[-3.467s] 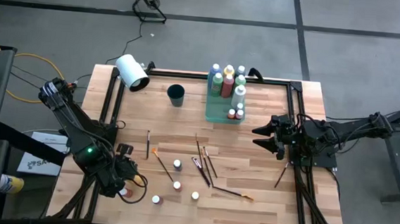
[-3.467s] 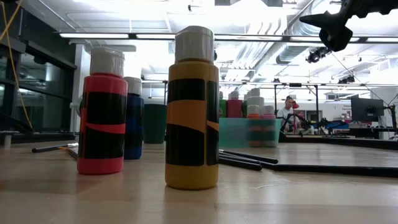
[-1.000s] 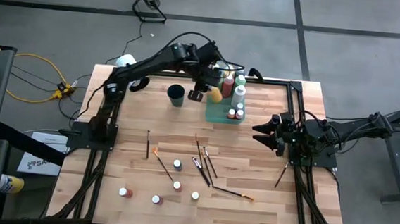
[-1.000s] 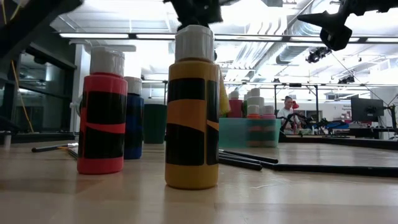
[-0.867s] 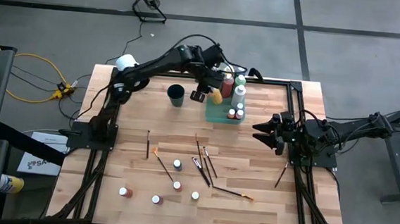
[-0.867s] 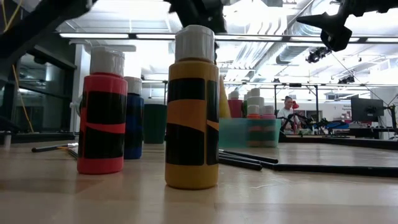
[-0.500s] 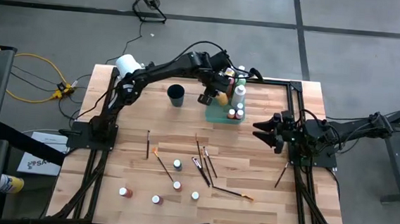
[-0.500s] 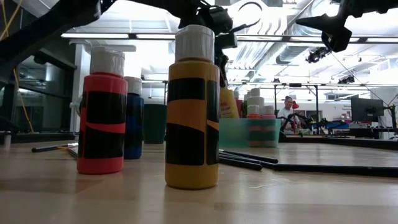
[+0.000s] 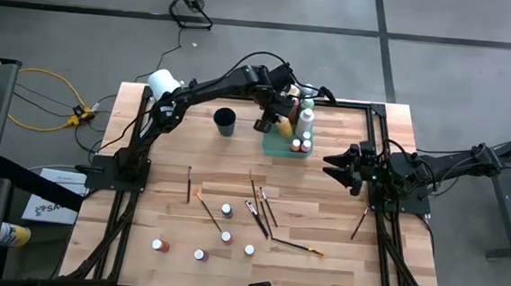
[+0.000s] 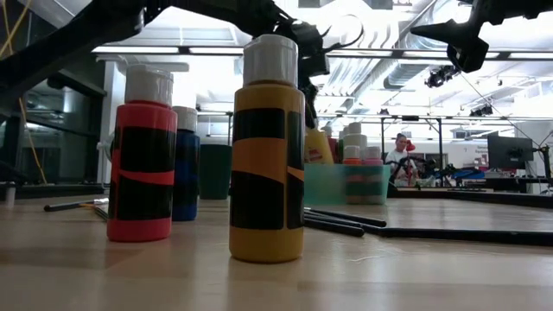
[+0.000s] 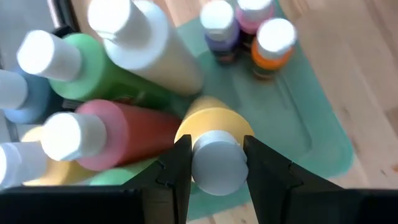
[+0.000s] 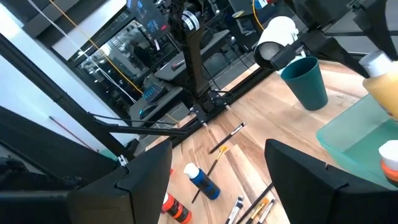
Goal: Pick & Place Paint Supplies
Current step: Put the yellow big paint bottle into the green bin, then put the red small paint bottle into the green bin
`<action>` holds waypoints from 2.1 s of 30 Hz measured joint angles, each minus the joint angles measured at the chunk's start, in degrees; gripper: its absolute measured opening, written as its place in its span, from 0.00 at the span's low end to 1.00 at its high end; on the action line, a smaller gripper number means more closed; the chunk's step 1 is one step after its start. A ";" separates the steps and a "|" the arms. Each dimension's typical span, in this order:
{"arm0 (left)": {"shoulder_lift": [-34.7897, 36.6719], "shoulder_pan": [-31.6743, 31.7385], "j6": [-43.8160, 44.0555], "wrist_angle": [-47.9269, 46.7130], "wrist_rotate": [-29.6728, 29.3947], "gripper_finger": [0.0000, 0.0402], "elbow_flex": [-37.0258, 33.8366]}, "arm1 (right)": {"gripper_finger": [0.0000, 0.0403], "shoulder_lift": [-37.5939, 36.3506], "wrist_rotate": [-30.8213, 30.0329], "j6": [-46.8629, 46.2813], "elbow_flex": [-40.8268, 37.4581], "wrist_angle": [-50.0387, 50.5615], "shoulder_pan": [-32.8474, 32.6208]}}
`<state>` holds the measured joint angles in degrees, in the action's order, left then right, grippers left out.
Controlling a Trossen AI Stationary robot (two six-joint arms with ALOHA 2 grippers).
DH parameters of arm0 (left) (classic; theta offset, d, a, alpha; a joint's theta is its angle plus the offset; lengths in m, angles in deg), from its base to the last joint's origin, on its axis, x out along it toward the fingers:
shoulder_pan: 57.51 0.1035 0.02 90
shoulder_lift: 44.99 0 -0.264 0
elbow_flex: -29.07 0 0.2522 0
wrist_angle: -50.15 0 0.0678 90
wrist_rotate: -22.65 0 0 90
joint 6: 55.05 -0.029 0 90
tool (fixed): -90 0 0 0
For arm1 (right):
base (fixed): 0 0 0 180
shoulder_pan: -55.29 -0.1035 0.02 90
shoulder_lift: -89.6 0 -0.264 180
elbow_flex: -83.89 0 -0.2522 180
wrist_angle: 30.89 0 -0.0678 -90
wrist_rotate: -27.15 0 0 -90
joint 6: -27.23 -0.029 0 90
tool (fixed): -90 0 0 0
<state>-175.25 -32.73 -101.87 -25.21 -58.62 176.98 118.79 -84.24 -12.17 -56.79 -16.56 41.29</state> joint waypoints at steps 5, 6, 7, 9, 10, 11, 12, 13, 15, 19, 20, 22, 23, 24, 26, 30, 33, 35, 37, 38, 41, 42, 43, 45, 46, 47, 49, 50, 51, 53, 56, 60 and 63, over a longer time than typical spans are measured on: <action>-0.19 -0.01 0.79 2.63 -0.10 0.29 -0.11 | 0.62 0.00 -0.18 0.00 0.00 0.01 0.02; -0.21 -0.01 0.79 2.90 -0.10 0.29 -0.11 | 0.62 0.00 -0.16 0.02 0.00 -0.02 0.00; -0.21 -0.01 0.79 2.98 -0.12 0.29 -0.11 | 0.62 0.00 -0.18 0.04 0.00 0.02 0.02; -0.21 -0.01 0.76 3.06 -0.19 0.29 -0.13 | 0.62 0.00 -0.18 0.08 0.00 0.01 0.02; -0.21 -0.01 0.77 3.20 -0.20 0.29 -0.13 | 0.62 0.00 -0.18 0.12 0.00 0.03 0.01; -0.23 -0.03 0.80 3.47 -0.30 0.29 -0.16 | 0.62 0.00 -0.16 0.15 0.00 0.03 0.02; -0.26 -0.03 0.94 3.99 -0.48 0.29 -0.17 | 0.62 0.00 -0.16 0.17 0.00 0.03 0.02; -0.30 -0.03 1.01 4.62 -0.48 0.29 -0.18 | 0.62 0.00 -0.16 0.17 0.00 0.04 0.02; -0.38 -0.08 1.24 5.74 -0.47 0.29 -0.22 | 0.62 0.00 -0.16 0.18 0.00 0.04 0.01; -0.40 -0.10 2.24 7.35 -0.39 0.29 -0.24 | 0.62 0.00 0.40 0.37 0.00 0.05 0.02; -0.40 -0.10 2.26 7.82 -0.42 0.32 -0.24 | 0.62 0.00 0.54 0.39 0.00 0.07 0.02; -0.40 -0.12 2.06 11.29 -2.00 0.41 -0.64 | 0.62 0.00 0.54 0.39 0.00 0.06 0.02; -0.30 -0.17 2.07 12.34 -3.14 0.45 -0.94 | 0.62 0.00 0.54 0.39 0.00 0.07 0.02; -0.25 -0.37 2.08 12.75 -4.35 0.49 -1.02 | 0.62 0.00 0.54 0.39 0.00 0.07 0.01; -0.27 -0.34 2.06 14.26 -6.41 0.54 -1.14 | 0.62 0.00 0.54 0.39 0.00 0.07 0.01; -0.27 -0.45 2.07 16.02 -6.63 0.57 -1.16 | 0.62 0.00 0.54 0.39 0.00 0.07 0.02; -0.27 -0.44 2.10 15.43 -6.55 0.58 -1.16 | 0.62 0.00 0.54 0.37 0.00 0.07 0.02; 0.22 -0.40 3.02 14.12 -6.18 0.58 -1.02 | 0.62 0.00 0.54 0.24 0.00 0.07 0.02; 1.33 -0.40 3.81 12.63 -4.50 0.58 -0.58 | 0.62 0.00 0.54 0.35 0.00 0.07 0.02; 2.33 -0.38 4.23 11.43 -3.54 0.58 -0.39 | 0.62 0.00 0.55 0.80 0.00 0.07 0.01; 6.07 -0.46 5.09 7.86 -2.09 0.58 -0.16 | 0.62 0.00 0.54 2.74 0.00 0.07 0.00; 7.37 -0.48 5.10 6.26 -1.68 0.58 -0.15 | 0.62 0.00 0.54 3.53 0.00 0.07 0.02; 8.66 -0.51 5.11 4.59 -1.55 0.58 -0.15 | 0.62 0.00 0.54 4.06 0.00 0.07 0.02; 11.03 -0.87 5.35 2.56 -1.56 0.58 -0.15 | 0.62 0.00 0.54 4.55 0.00 0.09 0.00; 12.46 -0.91 5.54 0.92 -1.53 0.58 -0.17 | 0.62 0.00 0.54 4.51 0.00 0.07 0.02; 13.73 -1.13 5.55 -1.15 -1.57 0.58 -0.17 | 0.62 0.00 0.54 4.35 0.00 0.09 0.02; 16.23 -1.78 5.58 -4.64 -1.74 0.58 -0.14 | 0.62 0.00 0.56 3.47 0.00 0.09 0.02; 17.56 -2.04 5.69 -7.25 -1.79 0.58 -0.60 | 0.62 0.01 0.55 3.38 0.00 0.11 0.01; 18.62 -2.59 5.92 -9.70 -1.83 0.58 -1.20 | 0.62 0.00 0.54 3.37 0.00 0.08 0.02; 20.96 -3.92 7.36 -11.82 -2.45 0.58 -3.12 | 0.62 0.02 0.57 3.50 0.00 0.13 0.00; 25.35 -7.20 10.62 -13.58 -5.48 0.58 -8.61 | 0.62 0.51 0.56 3.57 0.02 0.50 0.00; 33.95 -12.64 17.84 -11.45 -10.39 0.58 -20.63 | 0.62 1.06 0.57 3.63 0.02 2.41 0.01; 41.76 -17.38 25.53 -9.15 -12.65 0.58 -32.68 | 0.62 1.05 0.56 3.63 0.03 4.18 0.02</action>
<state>-133.49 -50.11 -76.34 -34.36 -71.27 144.30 119.84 -83.67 -8.54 -56.76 -12.37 41.31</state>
